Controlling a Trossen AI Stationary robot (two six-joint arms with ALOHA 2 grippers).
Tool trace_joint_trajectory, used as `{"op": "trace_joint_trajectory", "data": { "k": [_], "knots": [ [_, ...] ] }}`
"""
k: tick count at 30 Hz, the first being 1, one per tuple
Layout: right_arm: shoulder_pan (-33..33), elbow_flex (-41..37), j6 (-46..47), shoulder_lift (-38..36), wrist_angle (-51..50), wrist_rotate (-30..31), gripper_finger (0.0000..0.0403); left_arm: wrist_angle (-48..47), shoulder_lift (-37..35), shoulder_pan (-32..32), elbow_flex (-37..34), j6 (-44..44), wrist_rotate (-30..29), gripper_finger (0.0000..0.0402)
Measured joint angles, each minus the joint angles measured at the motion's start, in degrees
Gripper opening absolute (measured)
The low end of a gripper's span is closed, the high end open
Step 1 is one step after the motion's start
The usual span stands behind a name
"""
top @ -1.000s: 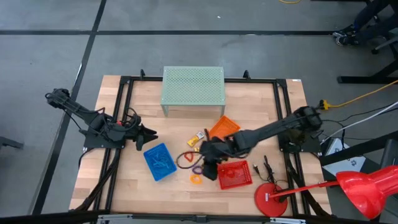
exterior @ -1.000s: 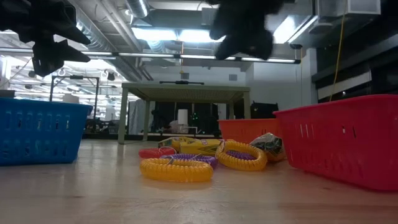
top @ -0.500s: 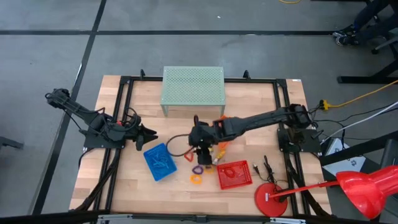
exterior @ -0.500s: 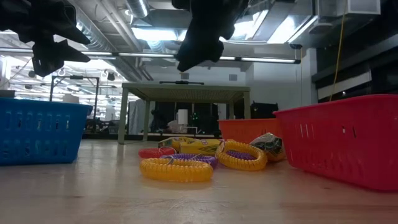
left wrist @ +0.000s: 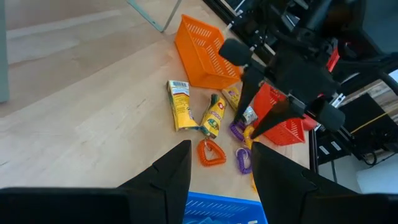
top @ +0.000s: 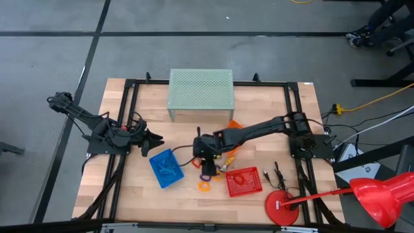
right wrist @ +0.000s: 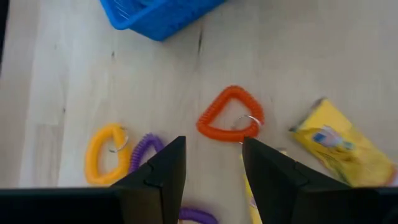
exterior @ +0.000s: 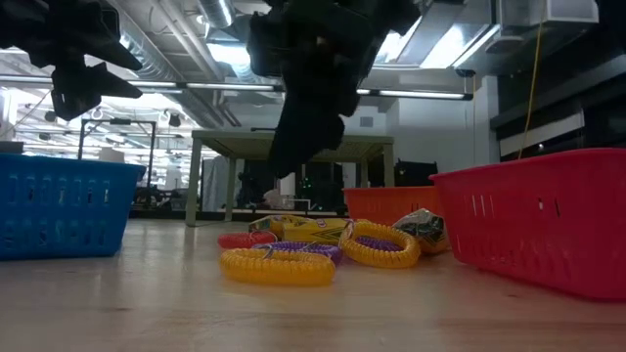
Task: Pick & Place Office Desk Supplies
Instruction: Put the red spring keychain into the red bin
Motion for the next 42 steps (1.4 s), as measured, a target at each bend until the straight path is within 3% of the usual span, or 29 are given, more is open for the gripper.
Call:
{"op": "trace_joint_trajectory", "data": {
  "k": [9, 17, 24, 42],
  "knots": [
    [-0.40, 0.02, 6.16, 1.35, 2.38, 0.91, 0.0158, 0.02, 0.00, 0.00, 0.00, -0.02, -0.35, 0.0161],
    [2.14, 3.67, -8.69, 2.07, 4.27, -0.49, 0.0158, -0.02, 0.00, -0.02, 0.00, -0.02, -0.81, 0.0161],
    [1.42, 3.87, -8.33, 5.90, 2.63, 0.65, 0.0158, -0.03, 0.00, -0.02, 0.00, -0.02, -0.90, 0.0161],
    [1.18, 4.13, -8.36, 10.75, 1.13, -3.70, 0.0158, -0.45, 0.00, 0.00, 0.00, -0.04, -1.30, 0.0161]
  ]
}}
